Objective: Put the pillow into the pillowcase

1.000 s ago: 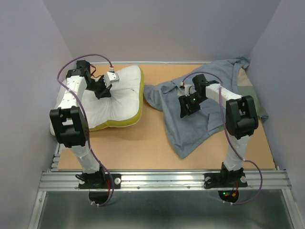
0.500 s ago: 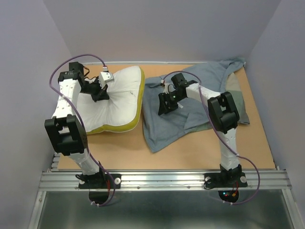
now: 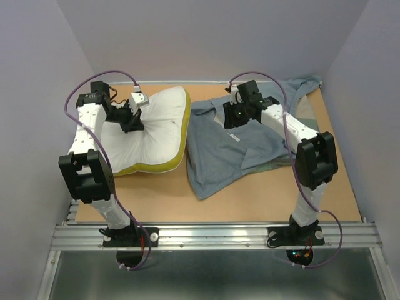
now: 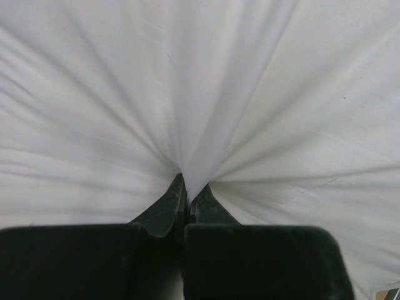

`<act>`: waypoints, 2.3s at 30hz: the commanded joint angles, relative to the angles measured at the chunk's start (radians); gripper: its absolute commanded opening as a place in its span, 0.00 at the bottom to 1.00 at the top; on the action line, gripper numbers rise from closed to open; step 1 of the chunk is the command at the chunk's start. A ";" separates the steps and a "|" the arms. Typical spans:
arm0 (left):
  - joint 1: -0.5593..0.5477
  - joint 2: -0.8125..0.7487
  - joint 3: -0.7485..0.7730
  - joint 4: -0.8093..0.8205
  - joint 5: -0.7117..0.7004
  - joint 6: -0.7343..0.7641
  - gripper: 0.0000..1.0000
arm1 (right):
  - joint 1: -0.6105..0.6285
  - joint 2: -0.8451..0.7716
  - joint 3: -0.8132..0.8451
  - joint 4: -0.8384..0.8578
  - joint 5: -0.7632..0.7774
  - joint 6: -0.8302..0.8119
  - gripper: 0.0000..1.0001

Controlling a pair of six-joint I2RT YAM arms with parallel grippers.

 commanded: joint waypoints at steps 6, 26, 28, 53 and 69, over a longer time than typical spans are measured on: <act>0.010 -0.033 0.030 0.003 0.042 -0.040 0.00 | -0.038 0.156 0.014 0.093 0.279 0.007 0.40; 0.010 0.000 0.010 0.049 0.035 -0.082 0.00 | -0.026 0.262 0.081 0.108 0.243 0.038 0.57; 0.011 0.001 0.009 0.051 0.035 -0.080 0.00 | -0.017 0.265 0.092 0.109 0.244 0.039 0.57; 0.010 0.004 0.009 0.059 0.029 -0.088 0.00 | 0.003 0.251 0.189 0.059 0.517 -0.010 0.39; 0.005 -0.010 0.021 0.049 0.001 -0.062 0.00 | -0.032 0.216 0.221 0.056 0.557 -0.024 0.02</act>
